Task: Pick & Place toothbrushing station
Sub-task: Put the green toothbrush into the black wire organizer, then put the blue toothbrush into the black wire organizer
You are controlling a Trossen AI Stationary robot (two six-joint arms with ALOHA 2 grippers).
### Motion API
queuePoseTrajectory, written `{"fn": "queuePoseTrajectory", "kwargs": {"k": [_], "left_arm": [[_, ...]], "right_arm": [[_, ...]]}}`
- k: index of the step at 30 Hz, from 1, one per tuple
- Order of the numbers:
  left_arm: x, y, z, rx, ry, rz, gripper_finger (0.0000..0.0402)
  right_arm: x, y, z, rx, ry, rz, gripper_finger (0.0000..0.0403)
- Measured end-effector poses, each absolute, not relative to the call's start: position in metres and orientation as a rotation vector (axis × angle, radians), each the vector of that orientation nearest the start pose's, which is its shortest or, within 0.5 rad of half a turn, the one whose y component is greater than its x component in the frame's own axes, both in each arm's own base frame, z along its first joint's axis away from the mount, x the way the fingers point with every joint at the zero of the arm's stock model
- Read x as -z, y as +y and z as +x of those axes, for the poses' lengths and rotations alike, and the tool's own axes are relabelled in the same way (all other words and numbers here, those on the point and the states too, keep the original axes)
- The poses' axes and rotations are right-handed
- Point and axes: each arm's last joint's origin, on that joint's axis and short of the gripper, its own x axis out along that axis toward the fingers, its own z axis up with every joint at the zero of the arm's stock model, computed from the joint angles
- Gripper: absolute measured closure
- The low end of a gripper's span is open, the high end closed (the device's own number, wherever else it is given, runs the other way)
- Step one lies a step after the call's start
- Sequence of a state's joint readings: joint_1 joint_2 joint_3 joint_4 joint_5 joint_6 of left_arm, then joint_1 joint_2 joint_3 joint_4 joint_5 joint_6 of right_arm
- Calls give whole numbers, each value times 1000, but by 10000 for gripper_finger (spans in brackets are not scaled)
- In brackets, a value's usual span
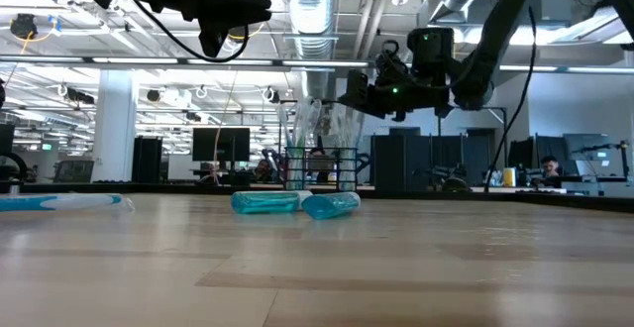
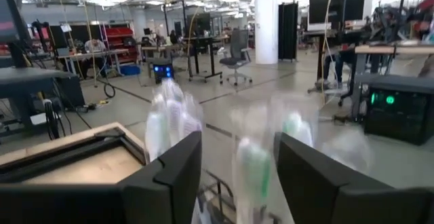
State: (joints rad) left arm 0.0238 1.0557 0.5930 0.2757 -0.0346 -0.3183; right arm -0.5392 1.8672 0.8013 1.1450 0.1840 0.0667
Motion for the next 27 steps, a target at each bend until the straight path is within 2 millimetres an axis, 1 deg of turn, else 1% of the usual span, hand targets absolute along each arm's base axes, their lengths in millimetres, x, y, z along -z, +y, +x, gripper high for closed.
{"fn": "queuePoseTrajectory", "kwargs": {"k": [2,8,12,15,18,21,27], "left_arm": [[-260,7,231,-88,177,-316,334],[-259,6,231,-88,185,-316,334],[-259,6,231,-89,188,-317,334],[-255,6,230,-87,227,-350,334],[-248,5,228,-100,307,-396,334],[-240,2,225,-113,393,-453,334],[-228,-15,218,-100,541,-538,334]], "right_arm": [[-183,-192,308,725,-88,27,224],[-209,-188,299,730,-82,-9,223],[-229,-180,294,718,-86,-46,228],[-237,-172,293,700,-56,-48,232],[-243,-163,292,678,-11,-61,236],[-244,-154,292,653,42,-82,240],[-243,-140,295,606,119,-92,247]]}}
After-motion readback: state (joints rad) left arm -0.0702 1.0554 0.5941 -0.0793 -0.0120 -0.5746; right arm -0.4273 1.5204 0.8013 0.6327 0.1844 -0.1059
